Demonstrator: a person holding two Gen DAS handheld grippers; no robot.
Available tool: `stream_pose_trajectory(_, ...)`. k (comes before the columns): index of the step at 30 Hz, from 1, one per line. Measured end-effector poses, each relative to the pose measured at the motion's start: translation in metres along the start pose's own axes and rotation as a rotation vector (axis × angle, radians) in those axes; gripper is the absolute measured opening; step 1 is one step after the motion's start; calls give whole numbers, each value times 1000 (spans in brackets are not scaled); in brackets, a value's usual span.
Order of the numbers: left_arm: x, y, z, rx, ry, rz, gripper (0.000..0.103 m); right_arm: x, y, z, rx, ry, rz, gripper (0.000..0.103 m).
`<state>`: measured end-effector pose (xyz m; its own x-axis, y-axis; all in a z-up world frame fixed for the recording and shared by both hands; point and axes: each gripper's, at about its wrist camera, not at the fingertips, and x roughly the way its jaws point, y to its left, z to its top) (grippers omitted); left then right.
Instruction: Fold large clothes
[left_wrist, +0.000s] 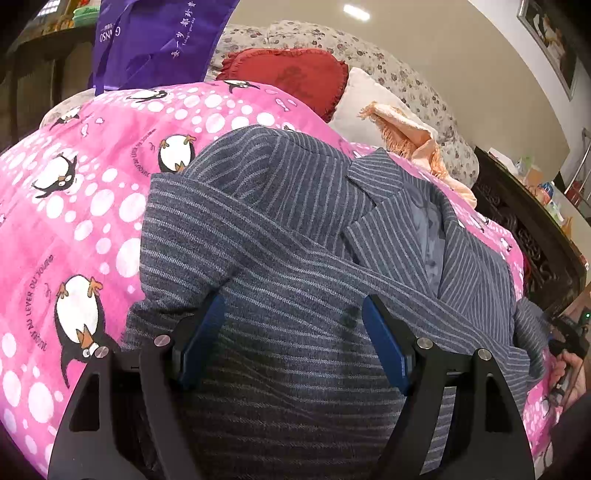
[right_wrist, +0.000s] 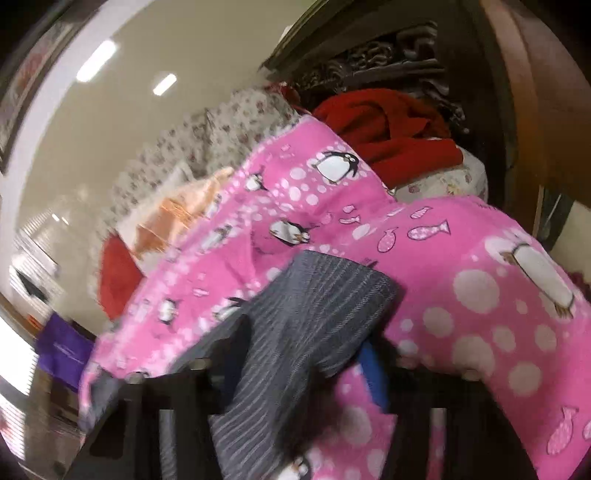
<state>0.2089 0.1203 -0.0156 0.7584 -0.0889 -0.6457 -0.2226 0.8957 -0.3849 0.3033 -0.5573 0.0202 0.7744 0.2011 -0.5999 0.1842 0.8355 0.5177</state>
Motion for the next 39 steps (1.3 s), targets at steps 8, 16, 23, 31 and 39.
stream_pose_trajectory(8, 0, 1, 0, -1, -5, -3, 77, -99, 39, -12, -132, -200, -47, 3)
stream_pose_trajectory(16, -49, -8, 7, 26, -93, 11, 77, -218, 92, -36, -165, -330, 91, 3)
stream_pose_trajectory(23, -102, 37, 9, 35, -156, 112, 77, -169, 242, -118, -326, -158, 431, 3)
stream_pose_trajectory(31, -105, 96, 6, -98, -101, 191, 77, -39, 406, -302, -550, 143, 669, 3)
stream_pose_trajectory(39, -101, 96, 5, -84, -62, 135, 77, 33, 409, -387, -658, 417, 478, 33)
